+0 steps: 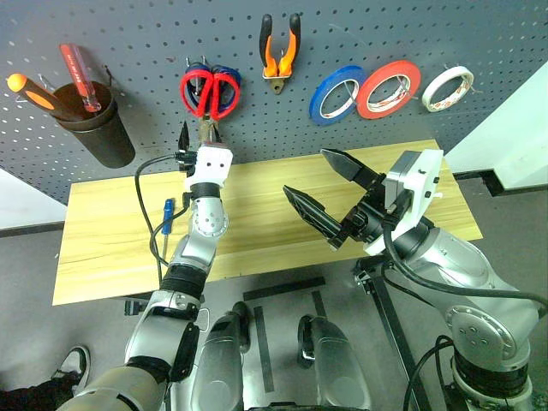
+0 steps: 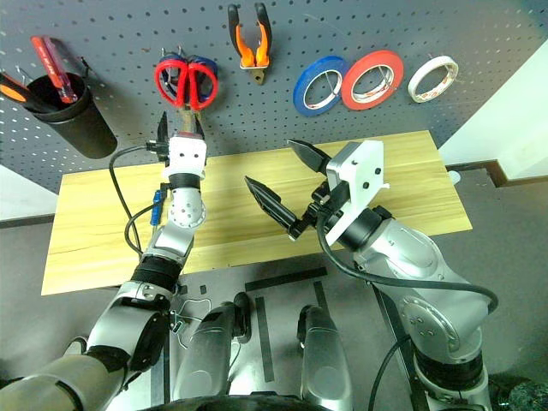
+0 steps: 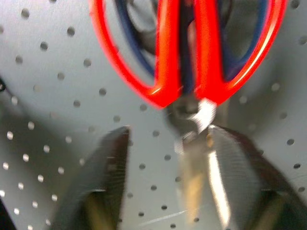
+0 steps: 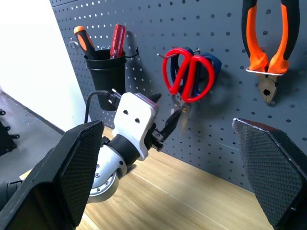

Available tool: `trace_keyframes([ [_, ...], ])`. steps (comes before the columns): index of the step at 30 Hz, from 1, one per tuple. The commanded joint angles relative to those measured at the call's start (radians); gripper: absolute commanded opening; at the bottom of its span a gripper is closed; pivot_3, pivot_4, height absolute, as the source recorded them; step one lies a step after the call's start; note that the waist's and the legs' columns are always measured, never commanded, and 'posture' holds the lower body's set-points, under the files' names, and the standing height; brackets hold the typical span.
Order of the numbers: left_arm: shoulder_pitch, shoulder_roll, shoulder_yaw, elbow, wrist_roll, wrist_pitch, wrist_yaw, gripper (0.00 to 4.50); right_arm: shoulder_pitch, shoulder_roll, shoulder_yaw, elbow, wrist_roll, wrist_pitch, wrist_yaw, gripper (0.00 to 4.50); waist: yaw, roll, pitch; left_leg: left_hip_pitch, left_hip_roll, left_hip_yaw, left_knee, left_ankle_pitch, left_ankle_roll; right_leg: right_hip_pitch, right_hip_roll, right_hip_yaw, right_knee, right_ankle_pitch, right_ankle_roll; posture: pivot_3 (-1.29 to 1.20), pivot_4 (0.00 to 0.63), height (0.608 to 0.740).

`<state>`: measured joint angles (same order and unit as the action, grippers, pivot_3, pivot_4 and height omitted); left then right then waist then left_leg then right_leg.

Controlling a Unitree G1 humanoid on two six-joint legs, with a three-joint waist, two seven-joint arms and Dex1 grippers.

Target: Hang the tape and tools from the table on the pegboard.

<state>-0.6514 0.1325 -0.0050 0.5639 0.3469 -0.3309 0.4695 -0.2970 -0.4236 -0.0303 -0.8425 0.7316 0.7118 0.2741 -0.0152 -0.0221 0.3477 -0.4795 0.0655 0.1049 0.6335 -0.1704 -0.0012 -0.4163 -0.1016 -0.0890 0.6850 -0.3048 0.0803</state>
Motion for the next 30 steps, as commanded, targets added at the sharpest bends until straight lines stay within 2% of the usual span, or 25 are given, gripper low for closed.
trace_keyframes([
  [1, 0.068, -0.016, 0.037, -0.054, -0.094, 0.071, -0.081, 3.85, 0.003, -0.009, 0.006, -0.045, 0.005, -0.017, 0.003, 4.50, 0.000, 0.000, 0.000, 0.000, 0.000, 0.000, 0.000, 0.000, 0.000, 0.000, 0.000, 0.000, 0.000, 0.000, 0.000, -0.03, 0.325, 0.717],
  [3, 0.141, -0.020, 0.055, -0.125, -0.156, 0.140, -0.156, 3.85, 0.010, -0.009, 0.013, -0.045, 0.002, -0.016, 0.003, 4.50, 0.000, 0.000, 0.000, 0.000, 0.000, 0.000, 0.000, 0.000, 0.000, 0.000, 0.000, 0.000, 0.000, 0.000, 0.000, -0.03, 0.327, 0.717],
  [8, 0.377, 0.027, 0.123, -0.486, -0.301, 0.463, -0.336, 3.85, 0.052, -0.015, 0.023, -0.062, -0.006, -0.017, -0.002, 4.50, -0.001, 0.000, 0.000, 0.001, 0.000, 0.000, 0.000, 0.000, 0.000, 0.000, 0.000, 0.000, 0.000, 0.000, 0.000, -0.02, 0.333, 0.717],
  [12, 0.418, 0.115, 0.193, -0.673, -0.377, 0.736, -0.428, 3.85, 0.076, -0.022, 0.030, -0.063, -0.009, -0.021, 0.005, 4.50, 0.007, 0.000, 0.000, 0.002, 0.001, -0.002, 0.000, 0.001, -0.002, 0.002, 0.001, 0.000, 0.000, 0.000, -0.001, 0.00, 0.345, 0.717],
  [18, 0.321, 0.192, 0.258, -0.659, -0.457, 1.055, -0.492, 3.85, 0.074, -0.021, 0.043, -0.050, 0.000, -0.019, 0.017, 4.50, 0.014, 0.000, 0.000, 0.003, 0.000, -0.002, 0.001, 0.002, 0.000, 0.004, 0.000, 0.000, -0.001, 0.001, 0.000, 0.01, 0.359, 0.717],
  [22, 0.288, 0.168, 0.283, -0.607, -0.511, 1.254, -0.500, 3.85, 0.077, -0.029, 0.031, -0.057, 0.021, -0.010, 0.020, 4.50, 0.020, 0.000, 0.000, 0.003, 0.000, -0.002, -0.001, 0.002, 0.000, 0.003, 0.000, 0.000, -0.001, 0.001, 0.000, 0.00, 0.369, 0.717],
  [26, 0.268, 0.175, 0.258, -0.553, -0.525, 1.323, -0.532, 3.85, 0.084, -0.041, 0.028, -0.067, 0.036, 0.004, 0.013, 4.50, 0.021, 0.000, 0.001, 0.003, 0.000, -0.001, -0.003, 0.002, 0.000, 0.002, 0.000, 0.000, -0.002, 0.001, 0.000, -0.02, 0.375, 0.717],
  [30, 0.237, 0.200, 0.249, -0.522, -0.515, 1.317, -0.546, 3.85, 0.101, -0.056, 0.017, -0.082, 0.057, 0.011, 0.004, 4.50, 0.026, 0.000, 0.001, 0.002, 0.000, -0.002, -0.003, 0.002, 0.000, 0.002, -0.001, 0.000, -0.002, 0.001, 0.000, -0.03, 0.376, 0.717],
])
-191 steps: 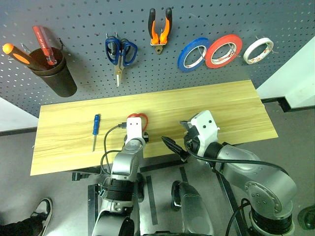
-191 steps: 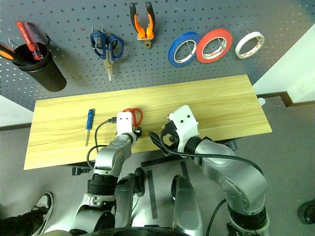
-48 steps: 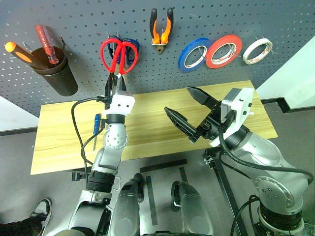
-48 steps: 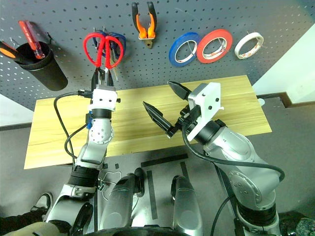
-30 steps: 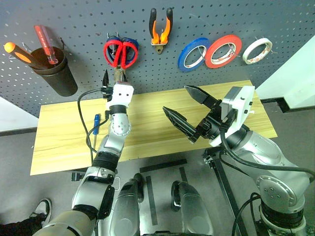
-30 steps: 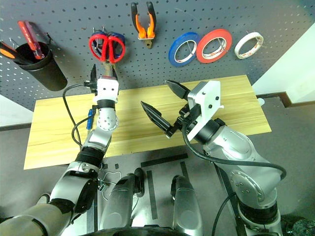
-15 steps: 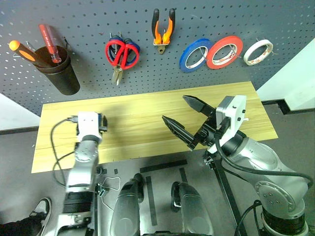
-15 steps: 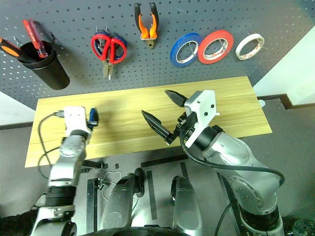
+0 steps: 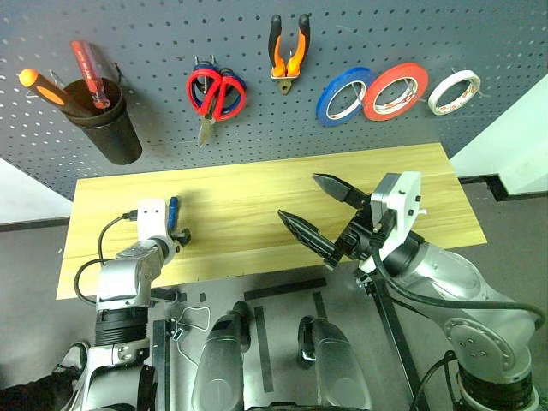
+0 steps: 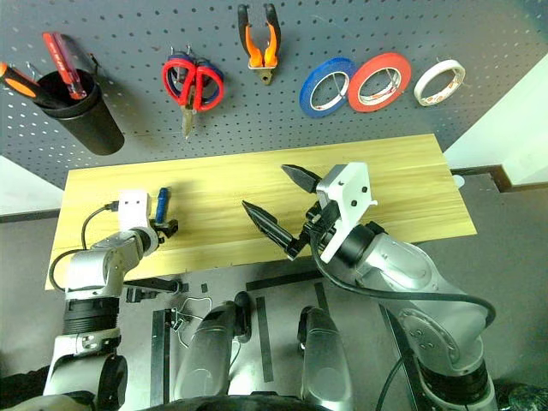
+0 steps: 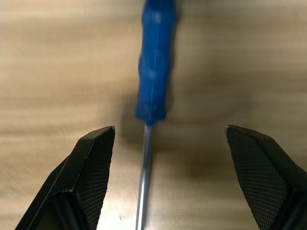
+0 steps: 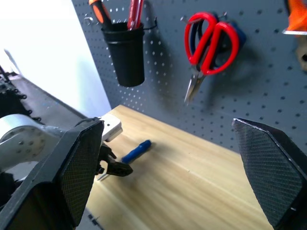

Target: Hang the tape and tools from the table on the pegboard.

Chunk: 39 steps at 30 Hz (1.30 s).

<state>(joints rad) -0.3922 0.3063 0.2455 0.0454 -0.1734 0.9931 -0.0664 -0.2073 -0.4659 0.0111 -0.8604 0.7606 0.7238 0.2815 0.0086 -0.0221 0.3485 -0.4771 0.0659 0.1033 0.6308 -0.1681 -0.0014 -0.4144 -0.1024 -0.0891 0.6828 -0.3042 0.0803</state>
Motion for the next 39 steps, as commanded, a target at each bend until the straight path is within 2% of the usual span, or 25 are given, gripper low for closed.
trace_keyframes([
  [1, -0.030, 0.033, -0.001, 0.006, 0.008, -0.015, -0.013, 3.85, 0.013, -0.016, -0.024, -0.067, 0.030, 0.001, -0.007, 4.50, 0.002, 0.000, 0.000, 0.000, 0.000, 0.000, 0.000, 0.000, 0.000, 0.000, 0.000, 0.000, 0.000, 0.000, 0.000, -0.03, 0.376, 0.717],
  [6, -0.052, 0.070, -0.026, 0.028, 0.027, -0.046, -0.033, 3.85, 0.019, -0.022, -0.015, -0.069, 0.033, 0.003, -0.017, 4.50, 0.003, 0.000, 0.000, 0.000, 0.000, 0.000, 0.000, 0.000, 0.000, 0.000, -0.001, 0.000, -0.001, 0.000, 0.000, -0.02, 0.373, 0.717],
  [13, -0.056, 0.068, -0.022, 0.051, 0.023, -0.053, -0.031, 3.85, 0.009, -0.024, -0.007, -0.058, 0.032, 0.005, -0.022, 4.50, 0.002, 0.000, 0.000, 0.000, 0.000, 0.000, -0.001, 0.000, 0.000, 0.000, -0.002, 0.000, -0.002, 0.000, 0.000, -0.03, 0.373, 0.717],
  [26, -0.141, 0.070, -0.066, 0.233, 0.048, -0.176, -0.049, 3.85, 0.022, -0.046, -0.017, -0.059, 0.054, 0.014, -0.015, 4.50, 0.001, -0.002, 0.004, -0.002, 0.000, 0.000, -0.002, -0.001, 0.001, -0.001, -0.003, 0.000, -0.004, 0.000, 0.000, -0.04, 0.387, 0.717],
  [39, -0.077, 0.045, -0.063, 0.140, 0.039, -0.109, -0.026, 3.85, 0.013, -0.059, -0.014, -0.049, 0.060, 0.014, -0.011, 4.50, 0.003, -0.003, 0.005, -0.002, 0.000, 0.001, -0.004, -0.001, 0.001, -0.002, -0.003, 0.000, -0.004, 0.000, 0.000, -0.03, 0.388, 0.717],
])
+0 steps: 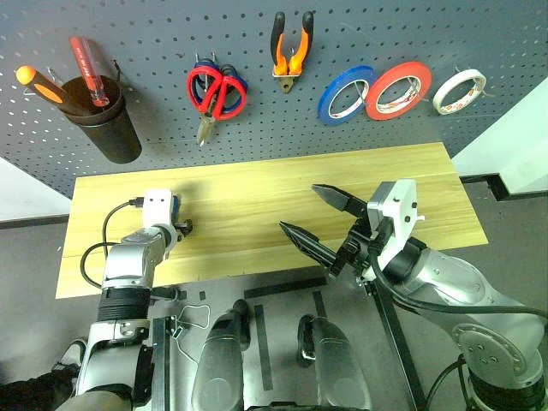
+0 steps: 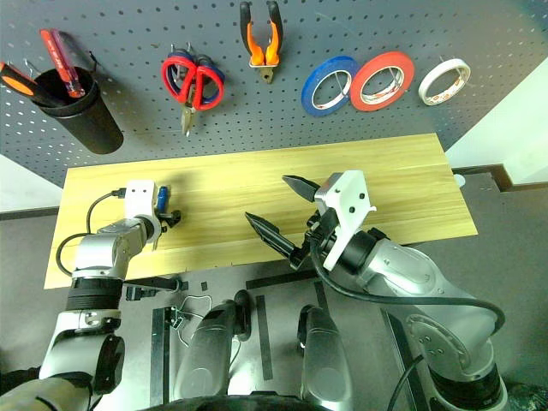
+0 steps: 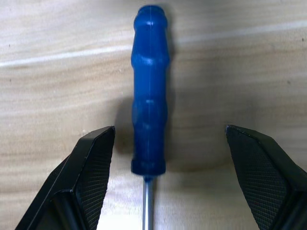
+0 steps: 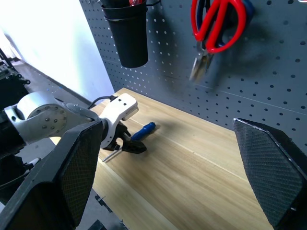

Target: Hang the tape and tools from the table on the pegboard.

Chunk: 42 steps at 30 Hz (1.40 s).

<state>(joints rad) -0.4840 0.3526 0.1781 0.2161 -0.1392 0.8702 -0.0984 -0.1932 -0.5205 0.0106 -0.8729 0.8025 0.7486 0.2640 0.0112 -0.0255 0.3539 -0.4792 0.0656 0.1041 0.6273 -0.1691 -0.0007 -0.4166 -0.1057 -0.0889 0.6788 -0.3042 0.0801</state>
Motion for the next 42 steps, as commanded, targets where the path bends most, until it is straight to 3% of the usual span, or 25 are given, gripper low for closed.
trace_keyframes([
  [1, 0.014, -0.002, 0.002, -0.033, 0.005, 0.015, 0.005, 3.85, -0.001, -0.004, -0.013, -0.036, 0.018, -0.010, 0.007, 4.50, 0.000, 0.000, 0.000, 0.000, 0.000, 0.000, 0.000, 0.000, 0.000, 0.000, 0.000, 0.000, 0.000, 0.000, 0.000, -0.03, 0.388, 0.717],
  [5, 0.014, -0.004, -0.002, -0.027, 0.003, 0.014, -0.004, 3.85, -0.001, -0.005, -0.012, -0.036, 0.019, -0.010, 0.006, 4.50, 0.000, 0.000, 0.000, 0.000, 0.000, 0.000, 0.000, 0.000, 0.000, 0.000, 0.000, 0.001, 0.000, 0.000, 0.000, -0.04, 0.386, 0.717],
  [8, 0.011, -0.011, 0.002, -0.028, 0.005, 0.006, 0.004, 3.27, -0.002, -0.006, -0.012, -0.036, 0.019, -0.009, 0.004, 4.50, 0.000, 0.000, 0.000, 0.000, 0.000, 0.000, -0.001, 0.000, 0.000, 0.000, 0.000, 0.001, -0.001, 0.000, 0.000, -0.04, 0.386, 0.717],
  [16, 0.001, -0.024, -0.004, -0.039, 0.004, 0.013, 0.002, 0.54, -0.001, -0.006, -0.007, -0.031, 0.009, -0.013, 0.005, 4.50, 0.000, 0.000, 0.000, 0.000, 0.000, 0.000, -0.004, 0.000, 0.000, 0.000, 0.000, 0.001, -0.005, 0.000, 0.000, -0.04, 0.381, 0.717],
  [26, 0.005, -0.052, -0.007, -0.129, -0.011, 0.060, -0.002, 0.51, -0.015, 0.005, 0.008, 0.003, -0.028, -0.035, 0.032, 4.50, 0.001, 0.000, 0.000, 0.000, -0.001, 0.001, -0.011, 0.001, -0.001, 0.001, 0.001, -0.001, -0.012, 0.000, 0.000, -0.02, 0.355, 0.717],
  [34, 0.132, -0.085, -0.090, -0.437, -0.047, 0.173, -0.042, 0.51, -0.028, 0.004, 0.021, 0.063, -0.100, -0.103, 0.096, 4.50, -0.001, -0.002, -0.002, 0.001, -0.002, 0.001, -0.011, 0.004, -0.007, 0.002, 0.002, -0.001, -0.013, 0.001, 0.001, 0.01, 0.275, 0.717],
  [39, 0.228, -0.036, -0.279, -0.567, 0.023, 0.047, -0.076, 0.50, -0.067, 0.015, 0.034, 0.150, -0.180, -0.189, 0.155, 4.50, 0.003, -0.002, -0.021, 0.001, -0.002, 0.000, -0.012, 0.006, -0.010, 0.002, 0.004, -0.002, -0.013, 0.001, 0.001, 0.04, 0.198, 0.717],
  [42, 0.241, -0.022, -0.348, -0.572, 0.090, -0.175, -0.085, 0.50, -0.101, 0.026, 0.041, 0.211, -0.229, -0.250, 0.191, 4.50, 0.006, -0.003, -0.051, 0.000, -0.002, 0.000, -0.012, 0.006, -0.010, 0.003, 0.004, -0.004, -0.013, 0.001, 0.001, 0.06, 0.137, 0.717],
])
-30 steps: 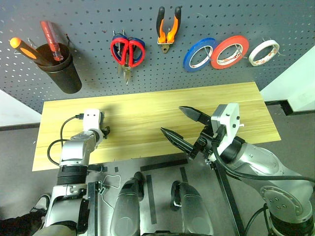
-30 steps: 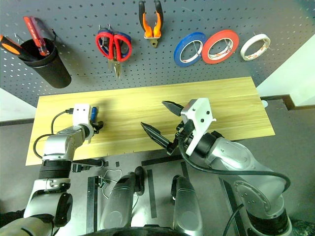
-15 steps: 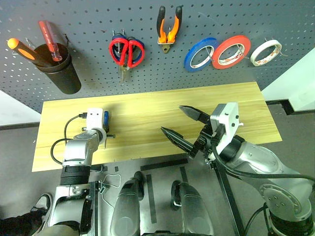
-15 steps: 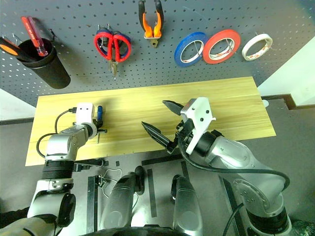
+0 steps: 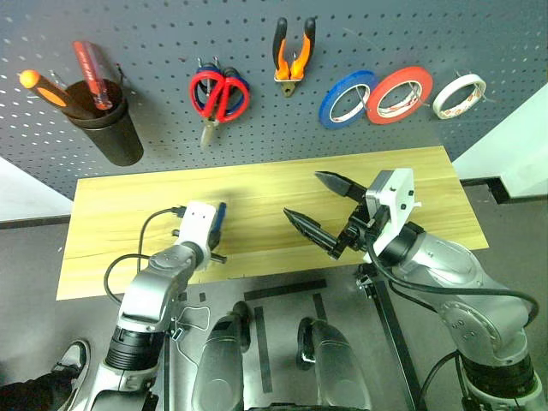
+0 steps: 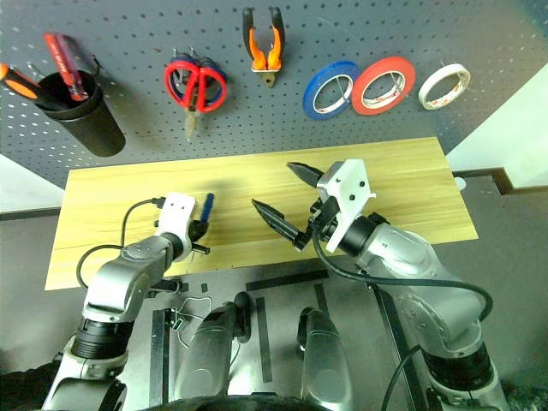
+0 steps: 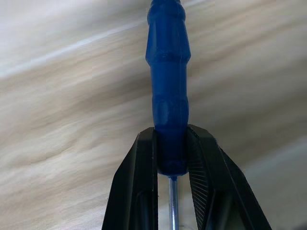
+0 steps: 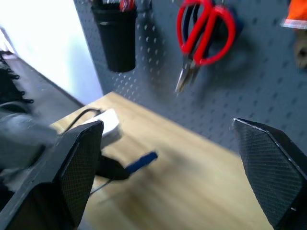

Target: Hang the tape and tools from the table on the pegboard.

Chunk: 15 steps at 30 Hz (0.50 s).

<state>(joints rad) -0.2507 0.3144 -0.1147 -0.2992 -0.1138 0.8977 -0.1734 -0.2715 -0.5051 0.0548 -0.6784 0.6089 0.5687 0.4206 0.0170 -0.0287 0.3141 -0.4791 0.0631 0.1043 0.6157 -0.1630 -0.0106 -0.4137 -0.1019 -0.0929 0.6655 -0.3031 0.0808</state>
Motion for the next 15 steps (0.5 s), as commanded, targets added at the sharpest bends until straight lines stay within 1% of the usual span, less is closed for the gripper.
trace_keyframes([
  [1, 0.008, 0.021, -0.070, -0.055, 0.087, -0.284, -0.012, 0.50, -0.031, 0.014, -0.002, 0.033, -0.048, -0.087, 0.045, 4.50, 0.000, -0.001, -0.022, 0.000, 0.000, 0.000, 0.000, 0.000, 0.000, 0.000, 0.000, 0.000, 0.000, 0.000, 0.000, 0.07, 0.129, 0.717],
  [2, 0.008, 0.027, -0.078, -0.050, 0.114, -0.384, -0.008, 0.50, -0.038, 0.017, -0.003, 0.046, -0.059, -0.102, 0.056, 4.50, 0.000, -0.001, -0.035, 0.000, 0.000, 0.000, 0.000, 0.000, 0.000, 0.000, 0.000, 0.000, -0.001, 0.000, 0.000, 0.07, 0.115, 0.717],
  [5, 0.013, 0.016, -0.040, -0.026, 0.163, -0.726, 0.039, 0.50, -0.057, 0.018, -0.008, 0.082, -0.083, -0.145, 0.093, 4.50, -0.001, -0.001, -0.073, 0.000, 0.000, 0.002, 0.000, 0.000, 0.000, 0.001, 0.000, -0.001, -0.002, 0.001, 0.000, 0.08, 0.074, 0.717],
  [8, 0.013, 0.001, 0.017, 0.005, 0.210, -0.946, 0.113, 0.50, -0.054, 0.007, -0.034, 0.088, -0.079, -0.169, 0.129, 4.50, -0.001, 0.000, -0.106, 0.001, 0.000, 0.002, 0.000, 0.000, 0.000, 0.002, 0.001, -0.001, -0.003, 0.001, -0.001, 0.08, 0.053, 0.717],
  [11, -0.012, -0.012, 0.054, 0.048, 0.253, -1.047, 0.165, 0.50, -0.033, -0.010, -0.067, 0.084, -0.058, -0.181, 0.171, 4.50, 0.000, 0.001, -0.133, 0.002, -0.001, 0.002, 0.000, -0.001, 0.002, 0.004, 0.003, -0.002, -0.003, 0.002, -0.001, 0.08, 0.039, 0.717],
  [12, -0.024, -0.015, 0.065, 0.062, 0.264, -1.070, 0.178, 0.50, -0.027, -0.017, -0.079, 0.082, -0.049, -0.181, 0.186, 4.50, 0.001, 0.001, -0.140, 0.003, -0.001, 0.002, 0.001, -0.003, 0.005, 0.004, 0.003, -0.002, -0.003, 0.002, -0.002, 0.08, 0.036, 0.717],
  [15, -0.087, -0.020, 0.102, 0.091, 0.299, -1.122, 0.221, 0.50, -0.002, -0.045, -0.123, 0.068, -0.008, -0.180, 0.230, 4.50, 0.019, 0.003, -0.153, 0.003, 0.000, 0.001, 0.004, -0.003, 0.006, 0.006, 0.005, -0.002, -0.003, 0.004, -0.003, 0.07, 0.026, 0.717],
])
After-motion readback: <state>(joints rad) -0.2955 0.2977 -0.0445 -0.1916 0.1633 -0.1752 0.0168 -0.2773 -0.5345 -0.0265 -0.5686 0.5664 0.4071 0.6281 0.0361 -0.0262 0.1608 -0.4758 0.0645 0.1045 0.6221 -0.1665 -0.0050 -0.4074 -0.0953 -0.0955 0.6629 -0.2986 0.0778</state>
